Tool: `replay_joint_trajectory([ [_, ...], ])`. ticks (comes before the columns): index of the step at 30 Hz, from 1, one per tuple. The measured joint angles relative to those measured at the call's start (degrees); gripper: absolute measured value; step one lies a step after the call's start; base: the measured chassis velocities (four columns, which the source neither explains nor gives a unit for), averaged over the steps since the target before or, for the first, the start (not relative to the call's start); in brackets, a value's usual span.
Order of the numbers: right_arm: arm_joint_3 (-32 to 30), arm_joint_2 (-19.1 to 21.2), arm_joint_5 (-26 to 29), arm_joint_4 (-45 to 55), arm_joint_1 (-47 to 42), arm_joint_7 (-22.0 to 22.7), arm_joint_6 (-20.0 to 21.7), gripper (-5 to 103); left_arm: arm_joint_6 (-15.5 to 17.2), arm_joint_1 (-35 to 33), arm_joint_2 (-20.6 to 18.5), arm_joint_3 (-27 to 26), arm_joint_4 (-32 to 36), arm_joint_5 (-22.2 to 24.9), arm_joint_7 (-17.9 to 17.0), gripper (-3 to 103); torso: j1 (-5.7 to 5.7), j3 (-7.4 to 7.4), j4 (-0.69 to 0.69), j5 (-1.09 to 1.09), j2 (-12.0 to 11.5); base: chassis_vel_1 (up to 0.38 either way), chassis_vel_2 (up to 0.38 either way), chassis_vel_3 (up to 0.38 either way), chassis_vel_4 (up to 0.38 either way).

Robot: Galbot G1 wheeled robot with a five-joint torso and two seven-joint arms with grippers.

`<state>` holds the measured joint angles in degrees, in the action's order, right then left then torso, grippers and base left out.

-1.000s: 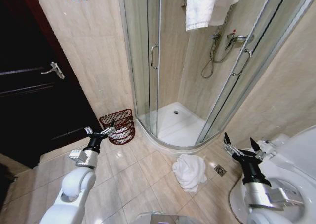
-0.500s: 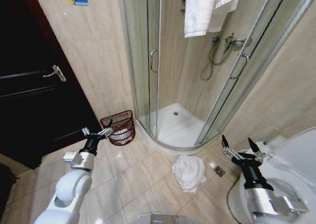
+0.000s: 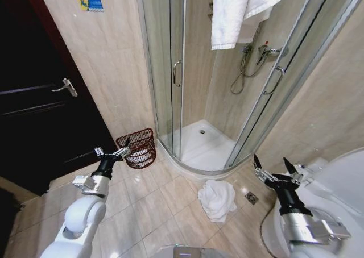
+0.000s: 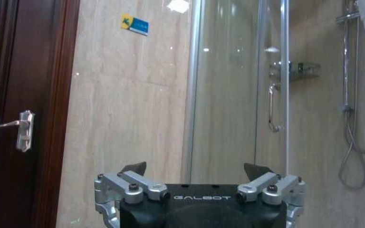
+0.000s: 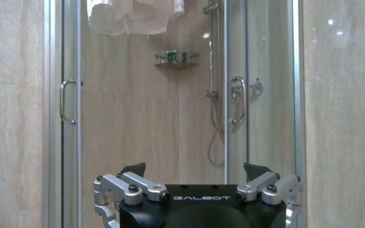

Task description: Discard the used towel into the hamper.

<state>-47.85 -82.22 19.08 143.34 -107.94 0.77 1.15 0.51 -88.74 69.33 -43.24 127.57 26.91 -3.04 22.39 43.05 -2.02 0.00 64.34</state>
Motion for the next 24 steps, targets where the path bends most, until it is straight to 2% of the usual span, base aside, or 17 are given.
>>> replay_joint_trajectory([
  [18,0.2,-0.27,-0.01,-0.02,1.65,-0.71,3.37,100,0.17,0.14,1.49,-0.85,0.04,-0.38,0.39,100,2.21,2.64,0.0,0.0,4.86,0.0,0.0,0.0,0.0],
  [24,-0.06,1.1,1.0,-0.04,2.71,0.21,6.92,100,0.22,0.32,1.56,-0.93,-0.23,-0.66,0.49,100,3.27,3.92,0.0,0.0,7.18,0.0,0.0,0.0,0.0],
])
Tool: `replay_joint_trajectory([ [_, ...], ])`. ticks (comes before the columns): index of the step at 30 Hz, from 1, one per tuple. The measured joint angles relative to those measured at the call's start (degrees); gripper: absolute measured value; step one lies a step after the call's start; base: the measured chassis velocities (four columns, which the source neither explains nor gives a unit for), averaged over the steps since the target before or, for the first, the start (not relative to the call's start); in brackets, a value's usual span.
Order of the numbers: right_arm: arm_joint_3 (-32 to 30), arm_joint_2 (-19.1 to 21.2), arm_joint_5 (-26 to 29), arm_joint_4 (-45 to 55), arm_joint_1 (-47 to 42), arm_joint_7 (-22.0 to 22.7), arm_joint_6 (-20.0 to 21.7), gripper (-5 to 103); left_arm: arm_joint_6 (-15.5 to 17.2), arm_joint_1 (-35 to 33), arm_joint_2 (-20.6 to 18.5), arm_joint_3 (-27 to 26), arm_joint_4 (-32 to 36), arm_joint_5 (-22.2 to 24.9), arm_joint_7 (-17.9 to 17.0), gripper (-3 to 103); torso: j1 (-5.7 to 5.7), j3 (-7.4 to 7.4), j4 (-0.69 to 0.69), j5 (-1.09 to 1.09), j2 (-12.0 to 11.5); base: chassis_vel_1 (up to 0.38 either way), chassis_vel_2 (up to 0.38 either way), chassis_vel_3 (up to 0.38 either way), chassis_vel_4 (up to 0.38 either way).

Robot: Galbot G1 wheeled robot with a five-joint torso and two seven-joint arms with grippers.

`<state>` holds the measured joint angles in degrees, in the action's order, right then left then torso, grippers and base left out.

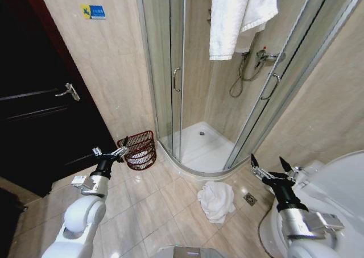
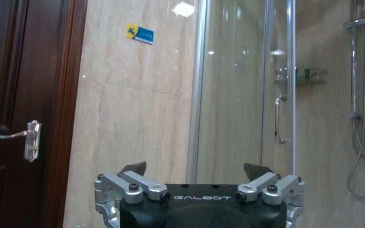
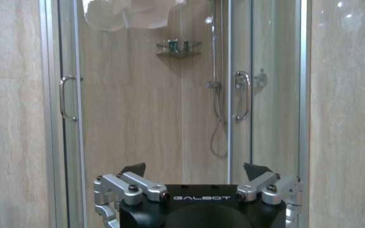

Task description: Discard the used towel into the hamper.

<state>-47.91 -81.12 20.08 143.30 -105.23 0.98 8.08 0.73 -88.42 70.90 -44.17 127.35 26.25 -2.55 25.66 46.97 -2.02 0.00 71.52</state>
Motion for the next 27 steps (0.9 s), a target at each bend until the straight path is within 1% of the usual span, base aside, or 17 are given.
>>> replay_joint_trajectory([
  [5,-0.48,1.12,1.07,-0.01,1.16,0.62,1.77,100,-0.66,0.45,-0.06,-0.09,-0.55,0.5,-0.13,100,0.53,0.66,0.01,0.0,1.19,0.0,0.0,0.0,0.0],
  [7,-1.01,2.9,3.05,-0.02,3.32,1.65,3.75,100,-1.99,0.59,-0.17,0.15,-1.02,1.86,-0.81,100,0.85,1.05,0.02,0.0,1.91,0.0,0.0,0.0,0.0],
  [9,-1.18,3.57,3.82,-0.04,4.09,2.07,4.42,100,-2.02,0.45,-0.2,0.16,-0.97,2.18,-0.84,100,0.89,1.11,0.02,0.0,2.01,0.0,0.0,0.0,0.0],
  [10,-1.86,6.89,7.26,-0.05,7.49,3.97,6.89,100,-2.23,-0.24,-0.24,0.15,-0.65,2.88,-0.82,100,0.98,1.23,0.01,-0.01,2.21,0.0,0.0,0.0,0.0],
  [11,-1.99,7.85,8.16,-0.05,8.56,4.6,7.48,100,-2.41,-0.41,-0.24,0.14,-0.63,2.95,-0.73,100,0.99,1.24,0.0,-0.02,2.23,0.0,0.0,0.0,0.0],
  [12,-2.21,10.93,11.17,-0.05,12.31,6.7,9.27,100,-3.15,-0.61,-0.14,0.15,-0.74,2.98,-0.28,100,0.99,1.25,-0.02,-0.02,2.25,0.0,0.0,0.0,0.0],
  [13,-2.21,10.93,11.17,-0.05,12.31,6.7,9.27,100,-3.15,-0.61,-0.14,0.15,-0.74,2.98,-0.28,100,0.99,1.25,-0.02,-0.02,2.25,0.0,0.0,0.0,0.0],
  [15,-2.36,16.09,15.9,-0.06,18.18,9.21,10.93,100,-4.68,-0.04,0.41,0.28,-1.83,2.75,0.5,100,0.99,1.25,-0.02,-0.03,2.24,0.0,0.0,0.0,0.0],
  [16,-2.36,16.09,15.9,-0.06,18.18,9.21,10.93,100,-4.68,-0.04,0.41,0.28,-1.83,2.75,0.5,100,0.99,1.25,-0.02,-0.03,2.24,0.0,0.0,0.0,0.0],
  [17,-2.8,20.3,19.54,-0.1,22.55,10.46,11.91,100,-4.98,1.2,0.82,0.44,-2.84,2.18,0.85,100,0.98,1.23,-0.02,-0.02,2.19,0.0,0.0,0.0,0.0],
  [19,-3.07,25.77,24.21,-1.65,28.35,12.04,12.99,100,-4.77,2.5,1.0,0.63,-3.63,1.72,0.96,100,0.95,1.19,0.04,-0.02,2.11,0.0,0.0,0.0,0.0],
  [20,-3.07,25.77,24.21,-1.65,28.35,12.04,12.99,100,-4.77,2.5,1.0,0.63,-3.63,1.72,0.96,100,0.95,1.19,0.04,-0.02,2.11,0.0,0.0,0.0,0.0],
  [22,-2.18,33.44,31.61,-5.65,39.14,15.13,14.48,100,-3.54,3.11,0.64,1.01,-3.69,1.5,0.68,100,0.91,1.14,-0.03,-0.04,1.99,0.0,0.0,0.0,0.0],
  [23,-2.18,33.44,31.61,-5.65,39.14,15.13,14.48,100,-3.54,3.11,0.64,1.01,-3.69,1.5,0.68,100,0.91,1.14,-0.03,-0.04,1.99,0.0,0.0,0.0,0.0],
  [24,-2.09,35.03,33.06,-6.51,41.23,15.49,14.82,100,-3.29,3.28,0.48,1.32,-3.69,1.39,0.65,100,0.9,1.12,-0.04,-0.04,1.96,0.0,0.0,0.0,0.0],
  [26,-0.94,40.86,38.09,-11.33,50.01,16.38,15.66,100,-2.47,4.33,0.13,3.6,-4.26,0.34,0.41,100,0.84,1.06,-0.02,-0.04,1.89,0.0,0.0,0.0,0.0],
  [27,-0.94,40.86,38.09,-11.33,50.01,16.38,15.66,100,-2.47,4.33,0.13,3.6,-4.26,0.34,0.41,100,0.84,1.06,-0.02,-0.04,1.89,0.0,0.0,0.0,0.0],
])
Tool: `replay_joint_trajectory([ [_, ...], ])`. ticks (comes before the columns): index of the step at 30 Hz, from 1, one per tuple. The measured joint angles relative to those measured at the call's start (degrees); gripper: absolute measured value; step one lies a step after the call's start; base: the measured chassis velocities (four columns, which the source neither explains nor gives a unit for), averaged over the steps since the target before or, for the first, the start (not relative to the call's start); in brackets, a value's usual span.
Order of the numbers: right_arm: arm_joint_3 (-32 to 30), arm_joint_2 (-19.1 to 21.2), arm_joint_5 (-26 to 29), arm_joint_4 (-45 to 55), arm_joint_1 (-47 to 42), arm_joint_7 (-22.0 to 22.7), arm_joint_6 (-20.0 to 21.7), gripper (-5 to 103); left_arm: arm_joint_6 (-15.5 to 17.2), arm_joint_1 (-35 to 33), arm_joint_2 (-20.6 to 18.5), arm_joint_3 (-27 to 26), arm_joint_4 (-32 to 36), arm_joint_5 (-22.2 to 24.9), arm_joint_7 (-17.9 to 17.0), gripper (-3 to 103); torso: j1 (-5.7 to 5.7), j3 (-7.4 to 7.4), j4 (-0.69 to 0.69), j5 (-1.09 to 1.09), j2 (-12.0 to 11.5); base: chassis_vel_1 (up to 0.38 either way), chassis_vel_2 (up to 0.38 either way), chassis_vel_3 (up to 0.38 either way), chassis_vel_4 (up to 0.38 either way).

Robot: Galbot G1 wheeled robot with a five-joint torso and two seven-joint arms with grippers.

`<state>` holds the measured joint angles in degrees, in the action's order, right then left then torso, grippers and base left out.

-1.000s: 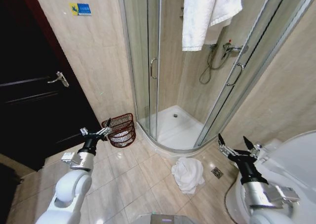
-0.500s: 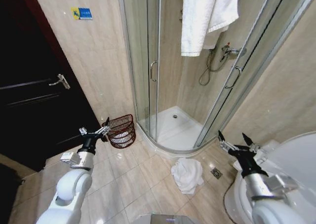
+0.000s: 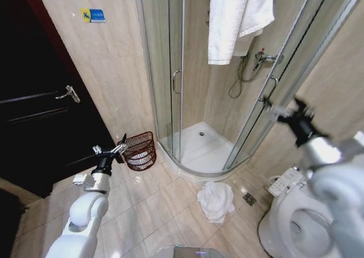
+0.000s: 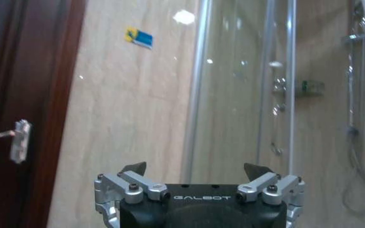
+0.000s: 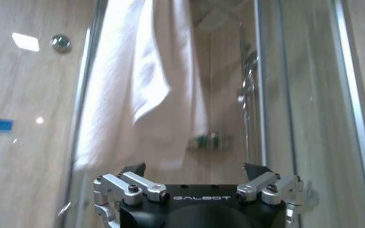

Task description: Discard the used towel into the hamper.

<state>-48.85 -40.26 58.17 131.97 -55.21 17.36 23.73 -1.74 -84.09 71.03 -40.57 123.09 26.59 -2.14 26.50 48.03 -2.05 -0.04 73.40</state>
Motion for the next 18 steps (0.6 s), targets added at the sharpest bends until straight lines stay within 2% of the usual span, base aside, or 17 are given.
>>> replay_joint_trajectory([
  [2,1.77,2.49,1.71,-3.84,5.67,-0.6,-0.07,100,0.02,0.63,0.44,1.52,-0.72,-1.15,-0.32,100,-0.02,-0.03,0.05,0.02,-0.06,0.0,0.0,0.0,0.0],
  [3,3.57,4.1,2.67,-6.66,9.87,-1.83,-0.34,100,-0.2,0.7,1.34,2.19,-1.02,-2.28,-0.51,100,-0.04,-0.04,0.03,0.02,-0.1,0.0,0.0,0.0,0.0],
  [4,3.57,4.1,2.67,-6.66,9.87,-1.83,-0.34,100,-0.2,0.7,1.34,2.19,-1.02,-2.28,-0.51,100,-0.04,-0.04,0.03,0.02,-0.1,0.0,0.0,0.0,0.0],
  [7,8.23,6.5,3.5,-10.19,17.55,-5.3,-0.7,100,-0.93,0.88,2.46,2.93,-0.95,-3.49,-0.56,100,-0.08,-0.1,0.04,0.04,-0.17,0.0,0.0,0.0,0.0],
  [9,9.45,6.53,3.52,-10.52,19.0,-5.59,-0.73,100,-1.11,1.19,2.56,3.16,-0.98,-3.58,-0.55,100,-0.09,-0.11,0.04,0.03,-0.18,0.0,0.0,0.0,0.0],
  [11,14.84,5.51,3.41,-11.77,23.96,-5.26,-0.88,100,-1.88,2.56,3.06,3.84,-2.11,-4.56,-0.55,100,-0.12,-0.14,0.04,0.02,-0.23,0.0,0.0,0.0,0.0],
  [12,14.84,5.51,3.41,-11.77,23.96,-5.26,-0.88,100,-1.88,2.56,3.06,3.84,-2.11,-4.56,-0.55,100,-0.12,-0.14,0.04,0.02,-0.23,0.0,0.0,0.0,0.0],
  [16,27.38,-0.36,-1.08,-16.22,38.31,-3.72,-1.25,100,-3.36,3.96,5.1,4.51,-3.26,-6.4,-1.08,100,-0.13,-0.17,0.02,0.04,-0.31,0.0,0.0,0.0,0.0],
  [17,27.38,-0.36,-1.08,-16.22,38.31,-3.72,-1.25,100,-3.36,3.96,5.1,4.51,-3.26,-6.4,-1.08,100,-0.13,-0.17,0.02,0.04,-0.31,0.0,0.0,0.0,0.0],
  [18,31.14,-2.56,-1.73,-17.56,43.25,-2.5,-0.83,100,-3.44,3.85,5.28,4.17,-3.17,-6.4,-1.08,100,-0.13,-0.18,-0.01,0.06,-0.33,0.0,0.0,0.0,0.0],
])
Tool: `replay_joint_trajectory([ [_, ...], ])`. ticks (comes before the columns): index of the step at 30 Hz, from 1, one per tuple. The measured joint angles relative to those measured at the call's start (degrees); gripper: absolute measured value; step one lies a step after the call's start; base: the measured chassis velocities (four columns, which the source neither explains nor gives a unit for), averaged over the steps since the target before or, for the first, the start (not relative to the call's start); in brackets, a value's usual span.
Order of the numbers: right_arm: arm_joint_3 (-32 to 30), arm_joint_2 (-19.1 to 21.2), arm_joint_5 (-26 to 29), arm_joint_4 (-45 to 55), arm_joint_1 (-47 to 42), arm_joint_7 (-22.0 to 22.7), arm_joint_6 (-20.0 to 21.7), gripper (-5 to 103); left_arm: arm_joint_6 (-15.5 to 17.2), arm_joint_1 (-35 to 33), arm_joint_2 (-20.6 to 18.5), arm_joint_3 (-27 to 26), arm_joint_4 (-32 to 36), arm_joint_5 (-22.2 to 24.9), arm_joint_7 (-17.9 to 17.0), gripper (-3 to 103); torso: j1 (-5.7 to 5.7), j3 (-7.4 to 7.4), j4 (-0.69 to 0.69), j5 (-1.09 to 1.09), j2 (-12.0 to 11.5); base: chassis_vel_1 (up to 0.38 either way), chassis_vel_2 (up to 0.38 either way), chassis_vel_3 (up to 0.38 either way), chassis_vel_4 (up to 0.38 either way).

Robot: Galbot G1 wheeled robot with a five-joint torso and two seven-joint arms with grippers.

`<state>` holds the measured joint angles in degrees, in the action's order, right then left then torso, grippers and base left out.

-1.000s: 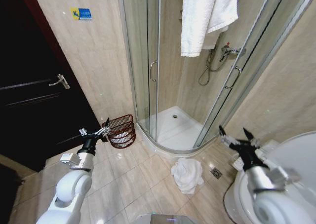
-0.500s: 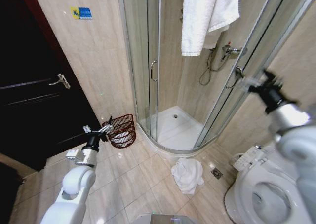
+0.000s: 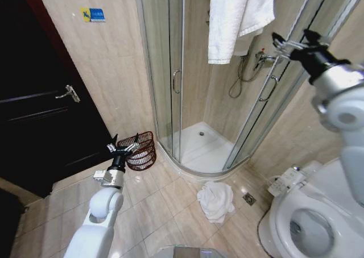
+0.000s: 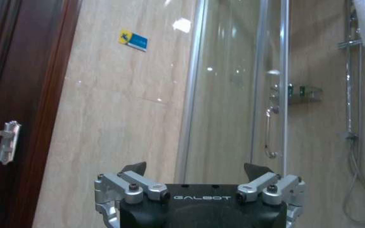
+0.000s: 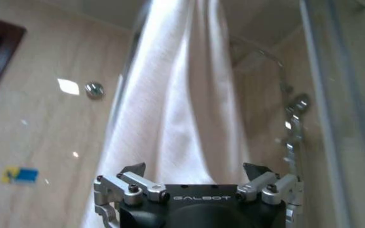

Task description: Discard the used towel into the hamper.

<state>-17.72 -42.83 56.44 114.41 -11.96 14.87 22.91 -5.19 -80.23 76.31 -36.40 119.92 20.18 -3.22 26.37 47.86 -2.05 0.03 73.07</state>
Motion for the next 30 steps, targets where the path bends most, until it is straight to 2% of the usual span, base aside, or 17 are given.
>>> replay_joint_trajectory([
  [2,2.46,-1.54,-0.23,-0.89,3.34,1.14,0.46,100,-0.2,-0.21,0.01,-0.36,0.0,0.0,0.01,100,-0.01,-0.01,0.01,0.01,-0.01,0.0,0.0,0.0,0.0],
  [4,7.64,-4.34,-1.04,-2.9,10.33,4.44,1.25,100,-1.08,-0.97,-0.09,-1.55,-0.3,0.06,0.62,100,-0.03,-0.02,0.0,-0.02,-0.03,0.0,0.0,0.0,0.0],
  [5,7.64,-4.34,-1.04,-2.9,10.33,4.44,1.25,100,-1.08,-0.97,-0.09,-1.55,-0.3,0.06,0.62,100,-0.03,-0.02,0.0,-0.02,-0.03,0.0,0.0,0.0,0.0],
  [7,11.81,-6.03,-0.97,-4.48,16.22,7.65,2.18,100,-2.02,-1.9,-0.04,-2.35,-0.62,0.48,0.96,100,-0.04,-0.04,0.03,0.0,-0.05,0.0,0.0,0.0,0.0],
  [12,17.05,-8.42,-0.91,-9.58,24.21,9.19,2.87,100,-3.0,-3.09,0.0,-3.5,-0.71,1.51,1.44,100,-0.06,-0.06,0.04,-0.02,-0.07,0.0,0.0,0.0,0.0],
  [15,21.62,-11.2,0.06,-15.37,30.47,11.9,3.06,100,-4.2,-3.18,-0.27,-4.48,-1.49,2.34,1.97,100,-0.07,-0.07,0.04,-0.01,-0.09,0.0,0.0,0.0,0.0],
  [19,23.4,-12.96,1.79,-18.79,33.45,13.0,3.18,100,-5.3,-3.09,-0.62,-4.87,-2.04,3.68,2.77,100,-0.07,-0.07,0.03,-0.03,-0.12,0.0,0.0,0.0,0.0],
  [23,27.65,-17.62,5.89,-27.04,39.52,14.1,4.01,100,-6.78,-2.95,-0.84,-5.54,-2.68,5.24,3.96,100,-0.08,-0.08,0.04,-0.02,-0.14,0.0,0.0,0.0,0.0],
  [30,31.39,-21.55,6.07,-33.7,43.66,17.26,4.87,100,-7.81,-2.71,-1.14,-5.58,-2.91,6.31,4.37,100,-0.09,-0.1,0.03,-0.01,-0.14,0.0,0.0,0.0,0.0],
])
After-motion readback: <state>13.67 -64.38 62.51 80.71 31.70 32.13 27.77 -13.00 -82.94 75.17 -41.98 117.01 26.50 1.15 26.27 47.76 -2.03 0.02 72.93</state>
